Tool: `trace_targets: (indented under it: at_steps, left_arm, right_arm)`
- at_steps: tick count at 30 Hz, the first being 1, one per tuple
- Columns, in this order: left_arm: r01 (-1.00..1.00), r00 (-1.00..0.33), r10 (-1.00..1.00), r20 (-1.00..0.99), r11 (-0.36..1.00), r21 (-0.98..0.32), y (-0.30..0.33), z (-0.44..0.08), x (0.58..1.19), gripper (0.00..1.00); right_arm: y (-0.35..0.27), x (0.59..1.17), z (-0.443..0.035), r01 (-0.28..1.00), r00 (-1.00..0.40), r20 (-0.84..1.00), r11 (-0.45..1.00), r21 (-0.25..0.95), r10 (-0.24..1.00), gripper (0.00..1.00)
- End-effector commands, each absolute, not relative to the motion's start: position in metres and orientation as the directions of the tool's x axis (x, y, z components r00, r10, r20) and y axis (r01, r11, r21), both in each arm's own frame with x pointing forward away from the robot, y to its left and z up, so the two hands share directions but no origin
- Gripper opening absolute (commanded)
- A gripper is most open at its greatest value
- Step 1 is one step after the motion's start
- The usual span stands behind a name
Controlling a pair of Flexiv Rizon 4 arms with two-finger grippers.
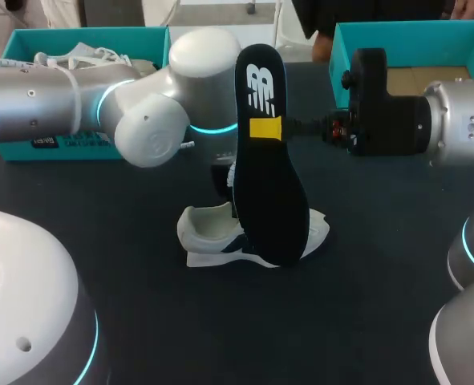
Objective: Take the shoe out of the shoebox, open the shoe tongue, remove and reinsert the insole, then place the shoe into the shoebox
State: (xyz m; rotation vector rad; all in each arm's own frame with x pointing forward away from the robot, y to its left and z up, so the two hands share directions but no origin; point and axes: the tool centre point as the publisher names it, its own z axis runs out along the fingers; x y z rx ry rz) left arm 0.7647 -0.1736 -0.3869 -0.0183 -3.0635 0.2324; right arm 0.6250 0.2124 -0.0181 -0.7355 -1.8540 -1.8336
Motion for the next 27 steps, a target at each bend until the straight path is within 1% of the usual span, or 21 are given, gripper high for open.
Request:
trace_targets:
  at_steps: [1,3,4,5,8,9,25,26,27]
  left_arm:
    - [0.239,-0.937,0.273,0.220,0.956,-0.168,-0.167,-0.373,0.776,0.00]
    - [0.357,-0.884,0.388,0.263,0.921,-0.157,-0.165,-0.367,0.780,0.00]
    - [0.371,-0.870,0.400,0.286,0.916,-0.155,-0.164,-0.363,0.784,0.00]
    - [0.413,-0.822,0.453,0.345,0.891,-0.186,-0.163,-0.358,0.789,0.00]
    - [0.566,-0.687,0.606,0.402,0.792,-0.228,-0.159,-0.345,0.796,0.00]
    - [0.591,-0.689,0.618,0.378,0.781,-0.200,-0.159,-0.343,0.798,0.00]
    - [0.591,-0.689,0.618,0.378,0.781,-0.200,-0.159,-0.343,0.798,0.00]
    - [0.648,-0.640,0.669,0.377,0.734,-0.203,-0.160,-0.344,0.796,0.00]
    - [0.656,-0.635,0.677,0.372,0.727,-0.203,-0.161,-0.346,0.796,0.00]
  right_arm:
    - [0.218,0.627,-0.018,0.639,-0.766,0.638,-0.013,0.769,0.073,0.00]
    - [0.218,0.627,-0.018,0.639,-0.766,0.638,-0.013,0.769,0.073,0.00]
    - [0.218,0.627,-0.018,0.639,-0.766,0.638,-0.013,0.769,0.073,0.00]
    - [0.218,0.627,-0.018,0.639,-0.766,0.638,-0.013,0.769,0.073,0.00]
    - [0.218,0.627,-0.018,0.639,-0.766,0.638,-0.013,0.769,0.073,0.00]
    - [0.218,0.627,-0.018,0.639,-0.766,0.638,-0.013,0.769,0.073,0.00]
    - [0.218,0.627,-0.018,0.639,-0.766,0.638,-0.013,0.769,0.073,0.00]
    - [0.218,0.627,-0.018,0.639,-0.766,0.638,-0.013,0.769,0.073,0.00]
    - [0.218,0.627,-0.018,0.639,-0.766,0.638,-0.013,0.769,0.073,0.00]
